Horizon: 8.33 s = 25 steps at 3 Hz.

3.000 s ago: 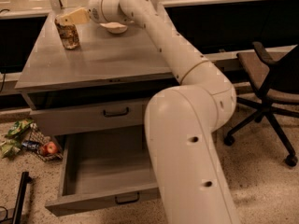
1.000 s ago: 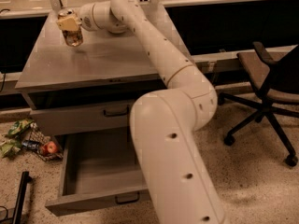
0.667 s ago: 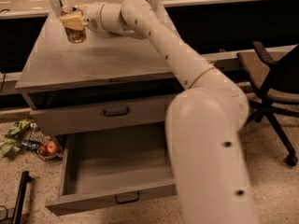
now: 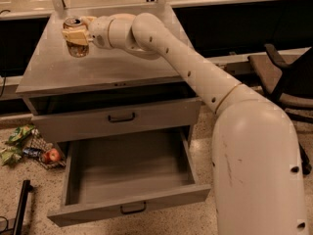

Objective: Place orange can into middle drawer

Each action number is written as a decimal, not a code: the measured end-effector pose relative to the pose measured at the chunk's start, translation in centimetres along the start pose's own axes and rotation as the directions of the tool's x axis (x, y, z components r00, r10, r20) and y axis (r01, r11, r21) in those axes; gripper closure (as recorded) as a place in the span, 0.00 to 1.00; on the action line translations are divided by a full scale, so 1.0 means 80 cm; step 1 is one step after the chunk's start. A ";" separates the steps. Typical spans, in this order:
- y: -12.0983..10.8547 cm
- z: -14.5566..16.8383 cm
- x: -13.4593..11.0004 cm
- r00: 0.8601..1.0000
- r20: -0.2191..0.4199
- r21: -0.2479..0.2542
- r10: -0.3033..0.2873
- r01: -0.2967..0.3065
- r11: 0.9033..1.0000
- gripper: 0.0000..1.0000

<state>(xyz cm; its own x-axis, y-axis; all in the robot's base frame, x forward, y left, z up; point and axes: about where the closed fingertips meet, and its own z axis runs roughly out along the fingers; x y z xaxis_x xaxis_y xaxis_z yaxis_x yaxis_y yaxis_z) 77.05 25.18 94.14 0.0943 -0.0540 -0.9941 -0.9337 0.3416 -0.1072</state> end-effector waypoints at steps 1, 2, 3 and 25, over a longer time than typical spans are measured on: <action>0.000 0.000 0.000 1.000 0.000 0.000 0.000 0.000 1.000 1.00; 0.036 -0.015 -0.007 1.000 0.001 -0.041 0.030 -0.029 0.999 1.00; 0.082 -0.037 -0.014 0.998 0.004 -0.098 0.060 -0.060 0.993 1.00; 0.319 -0.139 0.594 0.950 -0.297 -0.262 -0.100 0.020 0.965 0.07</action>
Offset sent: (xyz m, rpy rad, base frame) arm -0.1106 -0.0120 0.0115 0.0288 0.1035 0.1365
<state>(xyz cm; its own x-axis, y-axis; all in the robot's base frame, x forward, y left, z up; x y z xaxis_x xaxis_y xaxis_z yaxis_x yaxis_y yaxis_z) 53.86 20.88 44.41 0.0808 -0.3639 -0.9279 -0.9894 0.0832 -0.1188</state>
